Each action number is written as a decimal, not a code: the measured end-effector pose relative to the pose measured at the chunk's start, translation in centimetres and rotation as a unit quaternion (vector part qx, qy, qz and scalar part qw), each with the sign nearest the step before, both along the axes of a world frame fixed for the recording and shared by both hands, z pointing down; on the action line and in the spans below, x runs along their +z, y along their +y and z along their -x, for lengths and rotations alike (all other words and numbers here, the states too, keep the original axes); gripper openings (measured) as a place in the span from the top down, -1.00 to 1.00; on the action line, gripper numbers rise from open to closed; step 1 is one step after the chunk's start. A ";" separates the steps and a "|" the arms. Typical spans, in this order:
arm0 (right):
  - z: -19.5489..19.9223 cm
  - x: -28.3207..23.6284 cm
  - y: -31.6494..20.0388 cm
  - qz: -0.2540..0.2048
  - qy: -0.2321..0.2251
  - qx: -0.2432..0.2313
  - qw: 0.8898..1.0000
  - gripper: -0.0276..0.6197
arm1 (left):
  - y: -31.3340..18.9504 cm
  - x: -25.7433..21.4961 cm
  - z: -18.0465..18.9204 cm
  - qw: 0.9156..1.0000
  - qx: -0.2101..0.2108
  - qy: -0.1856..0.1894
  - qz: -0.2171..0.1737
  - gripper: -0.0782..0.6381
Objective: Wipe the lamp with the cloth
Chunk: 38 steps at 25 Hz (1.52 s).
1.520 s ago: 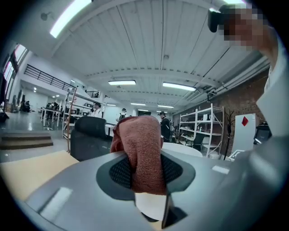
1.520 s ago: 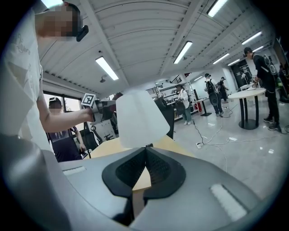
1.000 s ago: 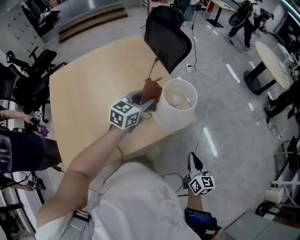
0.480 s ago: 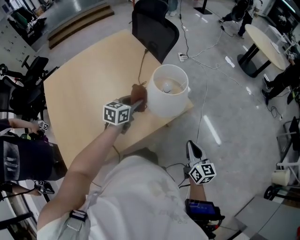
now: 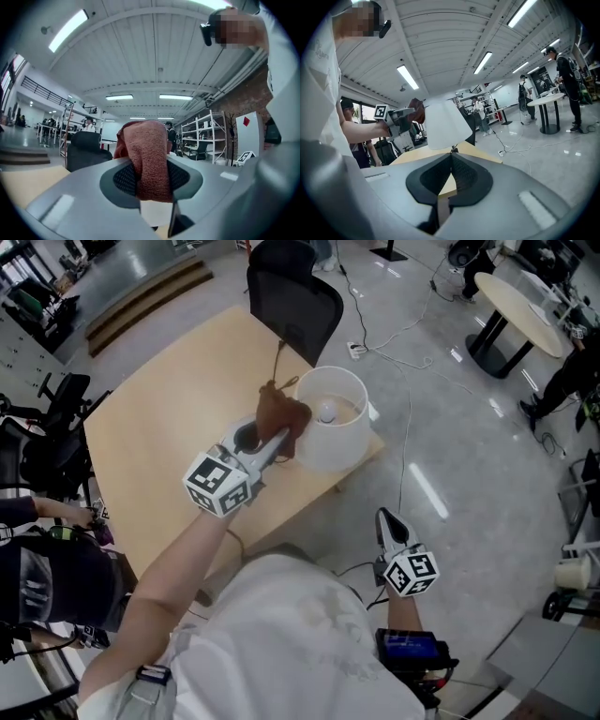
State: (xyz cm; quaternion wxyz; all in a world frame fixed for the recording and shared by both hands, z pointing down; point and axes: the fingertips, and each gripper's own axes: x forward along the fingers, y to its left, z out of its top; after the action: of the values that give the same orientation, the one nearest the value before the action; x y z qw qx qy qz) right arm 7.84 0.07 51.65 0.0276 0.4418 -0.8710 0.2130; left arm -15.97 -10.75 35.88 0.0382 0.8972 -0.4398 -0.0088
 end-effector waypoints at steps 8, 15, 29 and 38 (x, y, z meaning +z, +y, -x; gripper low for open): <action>1.2 -0.8 1.3 -0.009 0.011 0.015 1.000 0.88 | -0.4 5.7 -0.6 0.999 0.000 -0.030 0.040 0.42; 0.8 -0.6 3.0 0.000 0.020 0.036 0.999 0.88 | 1.0 11.7 -1.2 0.994 0.022 -0.068 0.084 0.42; 0.3 -1.9 4.0 -0.007 0.031 0.053 0.998 0.88 | 3.7 2.2 -3.9 0.990 0.026 -0.124 -0.065 0.42; 1.1 -2.4 4.4 -0.013 0.038 0.062 0.997 0.88 | 3.0 7.6 -7.1 0.963 0.065 -0.251 -0.074 0.42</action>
State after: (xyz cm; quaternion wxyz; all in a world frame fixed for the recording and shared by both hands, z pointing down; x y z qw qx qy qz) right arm 6.75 4.48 49.20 0.0419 0.5028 -0.8430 0.1864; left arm -8.90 -7.80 43.48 -0.1393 0.8977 -0.3737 0.1872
